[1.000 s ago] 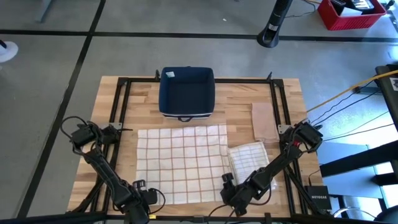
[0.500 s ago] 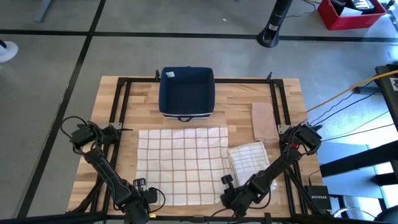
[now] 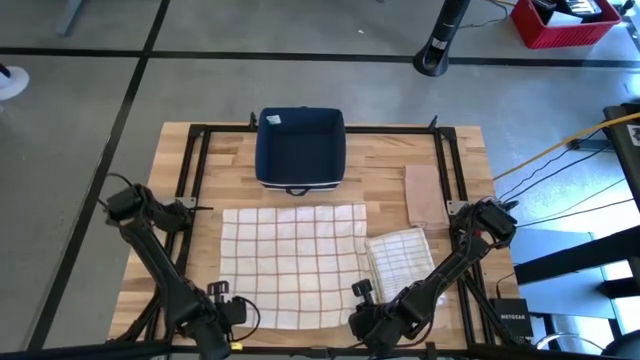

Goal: Fold towel
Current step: Fold the white with brown pattern towel on the table

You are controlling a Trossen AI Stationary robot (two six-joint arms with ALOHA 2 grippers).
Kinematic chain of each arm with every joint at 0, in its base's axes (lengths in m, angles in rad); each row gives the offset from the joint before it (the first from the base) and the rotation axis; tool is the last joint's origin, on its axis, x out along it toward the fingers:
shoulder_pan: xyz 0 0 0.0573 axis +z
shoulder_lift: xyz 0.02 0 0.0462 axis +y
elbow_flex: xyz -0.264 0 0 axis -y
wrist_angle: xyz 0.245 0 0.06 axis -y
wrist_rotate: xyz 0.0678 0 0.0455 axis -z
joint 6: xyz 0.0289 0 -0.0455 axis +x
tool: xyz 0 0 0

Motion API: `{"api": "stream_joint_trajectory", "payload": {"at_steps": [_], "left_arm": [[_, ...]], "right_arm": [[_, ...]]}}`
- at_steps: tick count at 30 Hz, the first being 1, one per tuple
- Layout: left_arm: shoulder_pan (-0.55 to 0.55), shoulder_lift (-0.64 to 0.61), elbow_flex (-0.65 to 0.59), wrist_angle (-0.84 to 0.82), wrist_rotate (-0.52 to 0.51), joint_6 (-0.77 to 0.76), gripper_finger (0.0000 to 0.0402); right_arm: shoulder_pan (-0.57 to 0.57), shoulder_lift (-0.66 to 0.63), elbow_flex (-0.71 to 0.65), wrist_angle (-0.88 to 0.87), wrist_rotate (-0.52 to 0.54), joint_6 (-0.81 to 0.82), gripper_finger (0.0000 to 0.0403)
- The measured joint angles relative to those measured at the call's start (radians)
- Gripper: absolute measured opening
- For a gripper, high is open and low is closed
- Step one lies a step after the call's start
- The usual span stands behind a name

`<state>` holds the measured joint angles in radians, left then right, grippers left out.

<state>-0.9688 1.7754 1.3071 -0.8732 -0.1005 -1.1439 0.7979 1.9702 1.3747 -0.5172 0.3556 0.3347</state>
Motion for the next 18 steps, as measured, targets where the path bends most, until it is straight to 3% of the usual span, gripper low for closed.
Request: {"api": "stream_joint_trajectory", "payload": {"at_steps": [5, 9, 15, 18], "left_arm": [[0.0, -0.051, 0.001, -0.041, -0.013, -0.013, 0.0004], [0.0, -0.083, 0.0, -0.172, -0.073, -0.061, 0.0002], [0.02, -0.149, 0.001, -0.444, -0.278, -0.134, 0.0004], [0.046, -0.189, 0.001, -0.561, -0.399, -0.173, 0.0005]], "right_arm": [[0.0, -0.01, 0.06, -0.097, 0.018, 0.021, 0.0005], [0.0, -0.037, 0.085, -0.211, 0.115, 0.056, 0.0006], [-0.048, -0.143, 0.088, -0.375, 0.332, 0.063, 0.0004], [-0.12, -0.196, 0.088, -0.437, 0.377, 0.059, 0.0006]]}}
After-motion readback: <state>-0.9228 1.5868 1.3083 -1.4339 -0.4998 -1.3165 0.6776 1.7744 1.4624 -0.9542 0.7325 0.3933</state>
